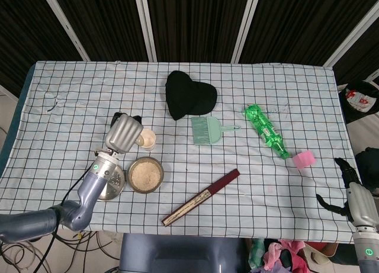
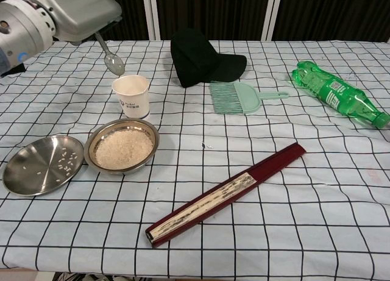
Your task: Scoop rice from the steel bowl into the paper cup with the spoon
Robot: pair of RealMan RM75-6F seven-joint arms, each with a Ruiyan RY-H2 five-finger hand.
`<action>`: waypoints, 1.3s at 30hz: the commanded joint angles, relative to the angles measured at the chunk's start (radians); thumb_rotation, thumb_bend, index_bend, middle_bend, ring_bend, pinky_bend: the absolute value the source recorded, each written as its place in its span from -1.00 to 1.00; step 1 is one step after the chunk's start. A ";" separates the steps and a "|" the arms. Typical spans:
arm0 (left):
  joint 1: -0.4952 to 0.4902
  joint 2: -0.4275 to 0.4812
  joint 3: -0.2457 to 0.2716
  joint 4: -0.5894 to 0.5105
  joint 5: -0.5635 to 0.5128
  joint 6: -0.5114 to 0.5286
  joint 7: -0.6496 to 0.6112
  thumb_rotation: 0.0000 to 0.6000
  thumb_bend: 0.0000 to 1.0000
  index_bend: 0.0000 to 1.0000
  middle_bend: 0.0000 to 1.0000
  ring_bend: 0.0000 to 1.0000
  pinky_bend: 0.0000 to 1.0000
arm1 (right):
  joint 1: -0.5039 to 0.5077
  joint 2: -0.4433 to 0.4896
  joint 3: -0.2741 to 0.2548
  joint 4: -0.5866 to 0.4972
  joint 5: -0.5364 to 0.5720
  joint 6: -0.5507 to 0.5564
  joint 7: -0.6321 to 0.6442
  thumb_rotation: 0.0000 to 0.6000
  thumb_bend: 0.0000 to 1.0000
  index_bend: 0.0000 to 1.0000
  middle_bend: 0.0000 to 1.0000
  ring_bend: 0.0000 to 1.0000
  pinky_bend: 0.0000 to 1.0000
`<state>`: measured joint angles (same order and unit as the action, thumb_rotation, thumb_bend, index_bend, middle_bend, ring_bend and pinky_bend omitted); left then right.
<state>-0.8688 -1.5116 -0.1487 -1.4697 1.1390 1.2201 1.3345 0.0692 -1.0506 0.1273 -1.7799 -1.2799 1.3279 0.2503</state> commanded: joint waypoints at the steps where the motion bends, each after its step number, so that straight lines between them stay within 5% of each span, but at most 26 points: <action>1: 0.066 0.061 0.001 -0.099 -0.035 0.056 -0.052 1.00 -0.03 0.52 1.00 1.00 1.00 | 0.000 -0.001 0.000 0.000 0.000 0.000 -0.002 1.00 -0.58 -1.00 -1.00 -1.00 -0.65; 9: 0.181 0.134 0.099 -0.210 -0.034 0.095 -0.154 1.00 -0.03 0.52 1.00 1.00 1.00 | 0.000 -0.002 -0.003 0.001 -0.003 0.001 -0.009 1.00 -0.58 -1.00 -1.00 -1.00 -0.65; 19: 0.273 0.089 0.198 -0.153 -0.016 0.083 -0.262 1.00 -0.04 0.51 1.00 1.00 1.00 | 0.000 -0.003 -0.003 0.000 -0.002 0.002 -0.009 1.00 -0.58 -1.00 -1.00 -1.00 -0.65; 32: 0.314 -0.008 0.204 -0.028 -0.086 0.034 -0.274 1.00 -0.11 0.44 1.00 1.00 1.00 | 0.000 0.000 -0.001 -0.001 0.002 -0.001 -0.003 1.00 -0.58 -1.00 -1.00 -1.00 -0.65; 39: 0.326 -0.038 0.194 -0.003 -0.121 0.020 -0.276 1.00 -0.36 0.26 1.00 1.00 1.00 | 0.000 0.000 -0.001 -0.003 0.003 -0.002 -0.004 1.00 -0.58 -1.00 -1.00 -1.00 -0.65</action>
<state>-0.5436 -1.5480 0.0460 -1.4738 1.0202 1.2410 1.0577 0.0691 -1.0503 0.1259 -1.7824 -1.2766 1.3262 0.2461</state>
